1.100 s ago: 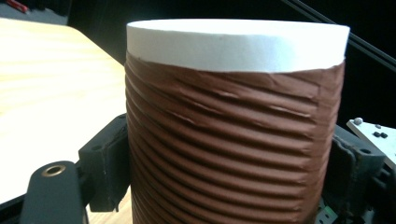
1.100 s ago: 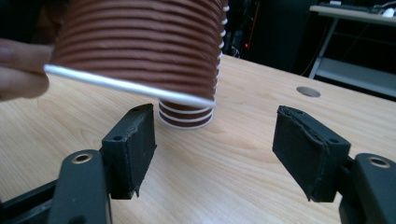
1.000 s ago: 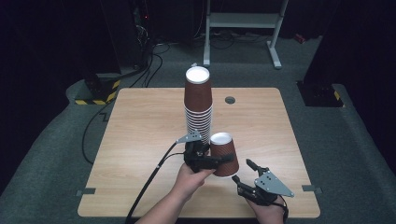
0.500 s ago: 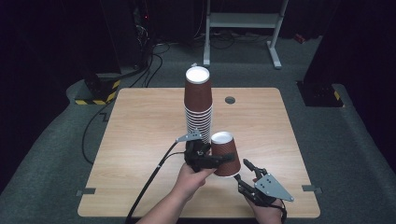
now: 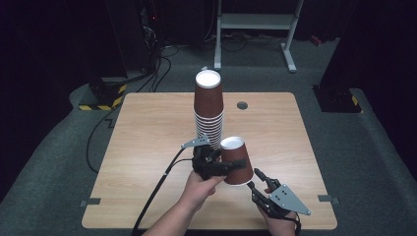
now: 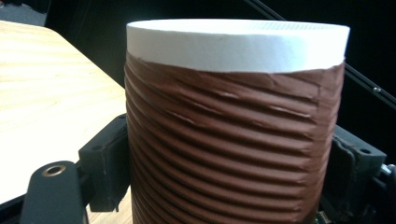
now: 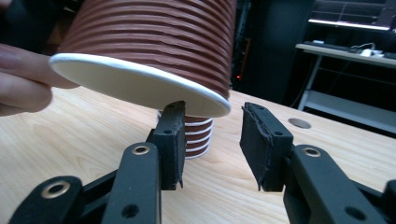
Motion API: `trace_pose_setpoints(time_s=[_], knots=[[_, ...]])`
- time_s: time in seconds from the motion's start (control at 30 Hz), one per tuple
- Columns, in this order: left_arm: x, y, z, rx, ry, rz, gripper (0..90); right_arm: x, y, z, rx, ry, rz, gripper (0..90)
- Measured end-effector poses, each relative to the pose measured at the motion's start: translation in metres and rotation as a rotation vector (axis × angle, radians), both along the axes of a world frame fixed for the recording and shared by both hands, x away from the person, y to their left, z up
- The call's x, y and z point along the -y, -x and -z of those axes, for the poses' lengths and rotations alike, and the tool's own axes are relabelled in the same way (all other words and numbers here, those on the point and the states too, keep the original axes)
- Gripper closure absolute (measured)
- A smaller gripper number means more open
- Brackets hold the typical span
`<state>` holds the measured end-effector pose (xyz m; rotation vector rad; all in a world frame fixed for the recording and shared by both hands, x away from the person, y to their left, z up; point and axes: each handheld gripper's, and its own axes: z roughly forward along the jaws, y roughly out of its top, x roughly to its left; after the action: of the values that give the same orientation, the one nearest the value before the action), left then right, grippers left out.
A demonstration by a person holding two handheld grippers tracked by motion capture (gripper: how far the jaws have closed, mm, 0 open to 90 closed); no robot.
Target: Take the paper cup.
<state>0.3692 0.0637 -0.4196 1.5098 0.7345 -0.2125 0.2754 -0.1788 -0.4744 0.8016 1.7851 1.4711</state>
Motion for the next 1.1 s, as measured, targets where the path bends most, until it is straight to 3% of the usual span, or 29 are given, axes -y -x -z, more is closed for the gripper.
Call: trace_pose_setpoints(time_s=[0.27,0.6,1.1], knots=[[-0.005,-0.003,-0.007,0.002,0.038,0.002,18.0,-0.005,-0.002,-0.008,0.023,-0.028,0.038,65.3],[-0.009,-0.005,-0.009,0.007,0.040,0.001,18.0,-0.014,-0.006,-0.007,0.071,-0.064,0.071,68.1],[-0.004,-0.007,-0.005,-0.021,0.042,0.005,18.1,-0.008,-0.006,0.001,0.129,-0.057,0.053,70.6]])
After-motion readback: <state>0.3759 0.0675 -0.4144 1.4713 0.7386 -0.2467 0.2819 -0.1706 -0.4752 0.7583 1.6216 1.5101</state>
